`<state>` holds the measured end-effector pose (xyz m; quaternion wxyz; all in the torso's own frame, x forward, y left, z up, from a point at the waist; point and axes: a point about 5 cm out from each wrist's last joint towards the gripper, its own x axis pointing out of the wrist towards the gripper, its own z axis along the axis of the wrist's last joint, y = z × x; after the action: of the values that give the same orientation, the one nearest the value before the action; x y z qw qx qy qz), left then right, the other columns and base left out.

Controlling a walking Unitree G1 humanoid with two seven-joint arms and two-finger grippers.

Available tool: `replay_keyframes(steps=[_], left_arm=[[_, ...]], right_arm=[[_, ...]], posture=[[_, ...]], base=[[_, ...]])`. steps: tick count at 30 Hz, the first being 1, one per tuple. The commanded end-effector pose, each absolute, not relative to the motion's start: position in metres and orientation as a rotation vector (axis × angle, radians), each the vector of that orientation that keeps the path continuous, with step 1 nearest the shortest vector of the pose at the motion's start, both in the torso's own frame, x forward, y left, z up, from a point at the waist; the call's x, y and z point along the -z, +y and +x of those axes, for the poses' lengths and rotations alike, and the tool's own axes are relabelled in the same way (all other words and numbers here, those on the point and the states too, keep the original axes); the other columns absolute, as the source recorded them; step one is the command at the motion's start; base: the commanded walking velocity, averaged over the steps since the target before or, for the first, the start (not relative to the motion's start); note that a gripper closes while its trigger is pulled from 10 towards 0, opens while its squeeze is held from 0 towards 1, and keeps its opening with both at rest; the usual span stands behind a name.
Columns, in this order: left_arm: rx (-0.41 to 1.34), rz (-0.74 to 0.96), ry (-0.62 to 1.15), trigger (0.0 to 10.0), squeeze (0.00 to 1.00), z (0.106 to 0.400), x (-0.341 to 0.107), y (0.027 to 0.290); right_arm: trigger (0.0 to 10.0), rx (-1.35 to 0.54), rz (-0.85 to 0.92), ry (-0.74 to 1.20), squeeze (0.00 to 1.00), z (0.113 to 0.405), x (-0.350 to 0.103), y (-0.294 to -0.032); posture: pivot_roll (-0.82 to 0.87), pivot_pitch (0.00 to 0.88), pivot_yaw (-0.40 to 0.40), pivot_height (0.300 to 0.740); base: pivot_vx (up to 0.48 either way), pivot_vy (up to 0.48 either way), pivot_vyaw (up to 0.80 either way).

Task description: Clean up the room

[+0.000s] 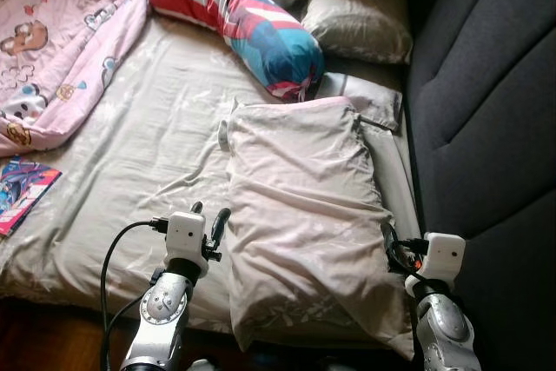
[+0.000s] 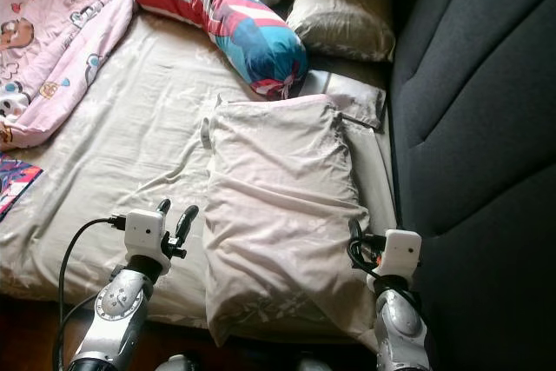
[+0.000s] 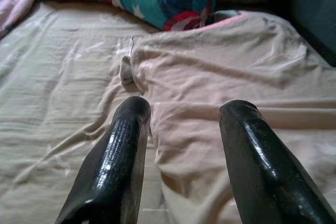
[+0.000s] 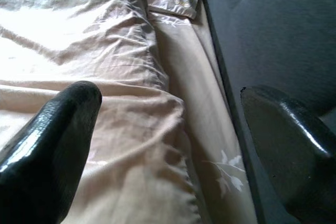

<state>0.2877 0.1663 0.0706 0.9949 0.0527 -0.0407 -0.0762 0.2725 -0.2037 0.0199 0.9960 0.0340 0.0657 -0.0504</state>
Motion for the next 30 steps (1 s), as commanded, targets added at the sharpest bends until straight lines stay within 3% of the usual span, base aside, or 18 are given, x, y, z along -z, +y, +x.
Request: replay_keyframes(steps=[1, 19, 30], left_arm=[[0.143, 0.087, -0.051, 10.0, 0.00, 0.2832, -0.0641, 0.1677], [0.139, 0.070, -0.041, 10.0, 0.00, 0.2837, -0.0635, 0.1680], [0.154, 0.084, -0.051, 10.0, 0.00, 0.2845, -0.0657, 0.1657]], right_arm=[[10.0, 0.113, 0.072, 0.159, 0.00, 0.2676, -0.0146, -0.2061], [10.0, 0.106, 0.072, 0.174, 0.00, 0.2673, -0.0127, -0.2019], [10.0, 0.107, 0.079, 0.177, 0.00, 0.2679, -0.0124, -0.2000]], posture=[[0.08, 0.203, -0.075, 0.740], [0.08, 0.206, -0.073, 0.740], [0.08, 0.205, -0.070, 0.740]], base=[[0.000, 0.000, 0.00], [0.000, 0.395, 0.00], [0.000, 0.045, 0.00]])
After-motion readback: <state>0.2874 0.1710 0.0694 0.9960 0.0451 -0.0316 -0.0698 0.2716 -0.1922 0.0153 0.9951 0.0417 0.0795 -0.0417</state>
